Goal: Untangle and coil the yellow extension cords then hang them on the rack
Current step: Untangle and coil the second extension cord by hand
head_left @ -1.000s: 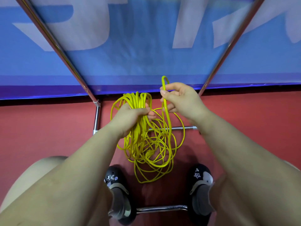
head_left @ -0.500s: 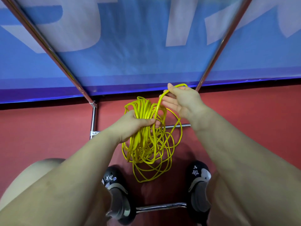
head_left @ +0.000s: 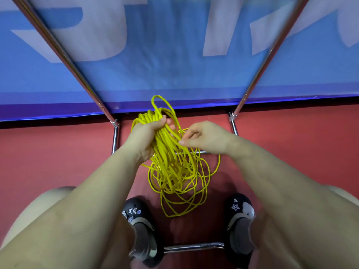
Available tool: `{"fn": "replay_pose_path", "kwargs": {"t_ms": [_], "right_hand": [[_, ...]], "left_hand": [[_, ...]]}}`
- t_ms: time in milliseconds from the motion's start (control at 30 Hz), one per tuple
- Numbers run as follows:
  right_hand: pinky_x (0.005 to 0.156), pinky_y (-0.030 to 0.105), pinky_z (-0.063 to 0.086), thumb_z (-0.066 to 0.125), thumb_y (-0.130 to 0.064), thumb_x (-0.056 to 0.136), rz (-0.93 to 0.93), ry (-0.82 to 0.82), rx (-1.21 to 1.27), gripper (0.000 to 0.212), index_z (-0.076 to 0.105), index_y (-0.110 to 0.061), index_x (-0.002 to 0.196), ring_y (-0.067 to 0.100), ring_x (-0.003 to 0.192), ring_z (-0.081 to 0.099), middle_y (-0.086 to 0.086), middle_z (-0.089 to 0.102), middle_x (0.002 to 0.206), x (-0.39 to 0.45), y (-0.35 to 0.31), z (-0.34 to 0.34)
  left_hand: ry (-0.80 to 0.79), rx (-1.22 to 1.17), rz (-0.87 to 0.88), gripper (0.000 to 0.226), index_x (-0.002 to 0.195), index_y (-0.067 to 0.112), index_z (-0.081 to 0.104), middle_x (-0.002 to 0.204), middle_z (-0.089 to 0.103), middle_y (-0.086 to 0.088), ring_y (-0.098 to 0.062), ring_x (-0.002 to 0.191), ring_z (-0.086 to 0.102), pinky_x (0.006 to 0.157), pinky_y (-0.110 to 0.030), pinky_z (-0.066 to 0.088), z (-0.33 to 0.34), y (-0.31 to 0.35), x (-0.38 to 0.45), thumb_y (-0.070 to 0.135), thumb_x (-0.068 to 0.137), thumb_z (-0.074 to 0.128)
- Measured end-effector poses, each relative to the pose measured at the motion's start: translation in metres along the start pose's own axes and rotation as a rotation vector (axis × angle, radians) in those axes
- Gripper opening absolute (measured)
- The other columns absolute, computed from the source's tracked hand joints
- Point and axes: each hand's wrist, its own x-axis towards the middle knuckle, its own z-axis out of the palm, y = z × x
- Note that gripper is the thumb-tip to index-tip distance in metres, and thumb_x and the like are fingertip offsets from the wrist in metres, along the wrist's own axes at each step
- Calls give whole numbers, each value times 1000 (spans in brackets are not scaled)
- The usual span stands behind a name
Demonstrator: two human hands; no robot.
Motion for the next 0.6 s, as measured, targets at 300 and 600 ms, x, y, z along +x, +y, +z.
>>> {"fn": "replay_pose_path", "kwargs": {"t_ms": [300,600], "right_hand": [[63,28,50,59,-11,89,-128,82,10,4,57,-13,92,18,65,59,4,65,75,2,-3,4],[54,22,55,57,-16,92,52,205,718,7,51,-14,88,19,55,68,7,65,81,3,-20,-3]], "left_hand": [[1,-63,-21,23,102,2,63,76,70,-4,-14,72,66,67,-27,55,-5,3,4,18,96,48],[-73,201,66,8,96,6,62,71,69,-3,-16,61,65,63,-31,57,4,-8,-4,8,89,58]]}}
